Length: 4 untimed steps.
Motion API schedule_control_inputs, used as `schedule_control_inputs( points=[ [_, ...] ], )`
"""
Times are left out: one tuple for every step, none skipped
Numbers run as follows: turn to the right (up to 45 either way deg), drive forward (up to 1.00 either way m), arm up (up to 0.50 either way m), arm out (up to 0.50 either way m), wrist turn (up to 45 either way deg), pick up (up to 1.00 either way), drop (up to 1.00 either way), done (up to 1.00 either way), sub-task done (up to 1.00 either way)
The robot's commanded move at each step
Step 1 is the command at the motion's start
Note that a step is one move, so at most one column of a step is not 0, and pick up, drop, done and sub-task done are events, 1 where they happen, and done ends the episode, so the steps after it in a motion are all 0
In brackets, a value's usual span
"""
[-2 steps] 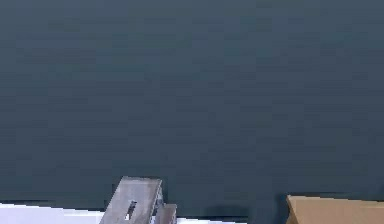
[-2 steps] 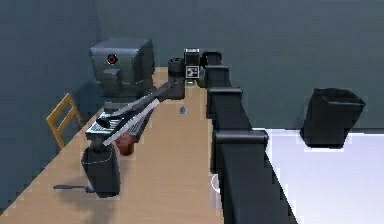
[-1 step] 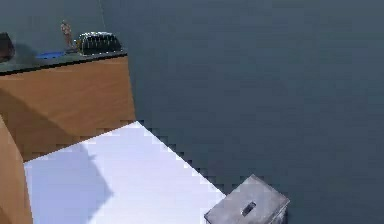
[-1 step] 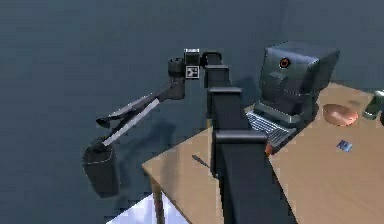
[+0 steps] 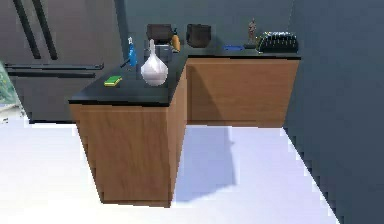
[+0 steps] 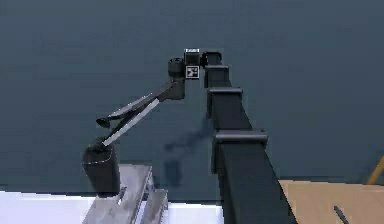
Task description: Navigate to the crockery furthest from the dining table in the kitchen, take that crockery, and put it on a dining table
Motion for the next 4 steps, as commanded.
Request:
schedule_control_inputs(
  points=[
    [-21.0, 0.00, 0.00, 0.00, 0.0, 0.00, 0.00, 0.00, 0.00],
    [0.0, 0.20, 0.00, 0.00, 0.0, 0.00, 0.00, 0.00, 0.00],
    [-45.0, 0.00, 0.00, 0.00, 0.0, 0.00, 0.00, 0.00, 0.00],
    [-45.0, 0.00, 0.00, 0.00, 0.0, 0.00, 0.00, 0.00, 0.00]
  ],
)
